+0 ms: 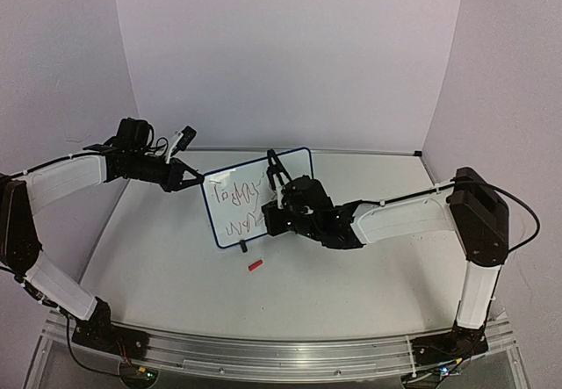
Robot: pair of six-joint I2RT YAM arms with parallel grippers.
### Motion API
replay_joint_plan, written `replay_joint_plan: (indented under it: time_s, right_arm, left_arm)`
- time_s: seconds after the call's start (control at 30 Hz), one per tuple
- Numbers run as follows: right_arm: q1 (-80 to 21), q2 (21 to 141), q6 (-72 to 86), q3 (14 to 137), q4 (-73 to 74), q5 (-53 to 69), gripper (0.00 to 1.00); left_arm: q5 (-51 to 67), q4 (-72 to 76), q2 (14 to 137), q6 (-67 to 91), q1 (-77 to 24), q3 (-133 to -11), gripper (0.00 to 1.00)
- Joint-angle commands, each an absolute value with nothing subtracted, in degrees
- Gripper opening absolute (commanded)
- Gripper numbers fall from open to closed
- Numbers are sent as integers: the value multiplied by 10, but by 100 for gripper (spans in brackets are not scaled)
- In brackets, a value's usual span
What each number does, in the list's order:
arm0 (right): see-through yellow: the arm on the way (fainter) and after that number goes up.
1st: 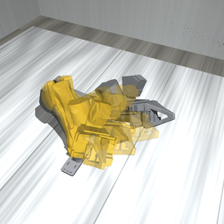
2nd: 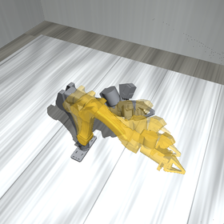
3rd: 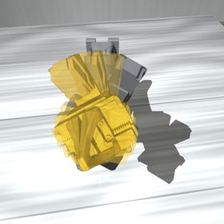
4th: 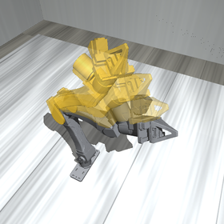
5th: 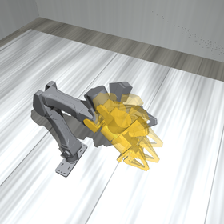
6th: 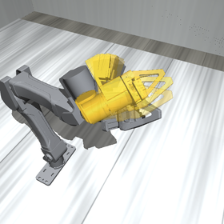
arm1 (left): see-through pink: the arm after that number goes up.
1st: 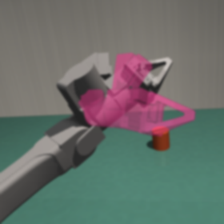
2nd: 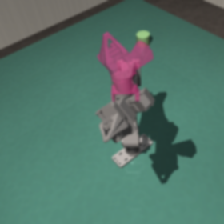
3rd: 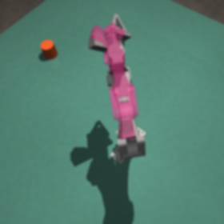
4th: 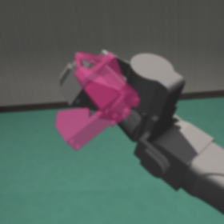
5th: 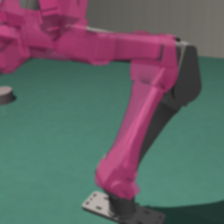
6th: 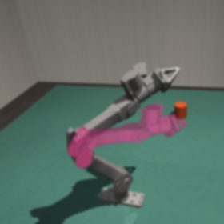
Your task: Write a sentence on the whiteboard
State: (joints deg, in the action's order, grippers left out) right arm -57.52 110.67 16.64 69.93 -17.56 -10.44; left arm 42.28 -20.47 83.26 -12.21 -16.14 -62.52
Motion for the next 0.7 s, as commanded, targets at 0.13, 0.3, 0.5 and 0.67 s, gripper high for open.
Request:
replay_joint_plan:
  time_s: [0.13, 0.3, 0.5, 0.67]
  right_arm:
    - [-572, 1069, 170, 681, -182, -103, 0]
    - [-572, 1038, 171, 667, -174, -103, 0]
    - [-556, 1026, 174, 653, -173, -97, 0]
    - [-543, 1033, 177, 657, -174, -88, 0]
  left_arm:
    - [427, -212, 813, -127, -164, -641, 0]
    - [427, -211, 813, -126, -164, -641, 0]
    - [427, -211, 812, -126, -165, -639, 0]
    - [426, -211, 813, -126, -164, -639, 0]
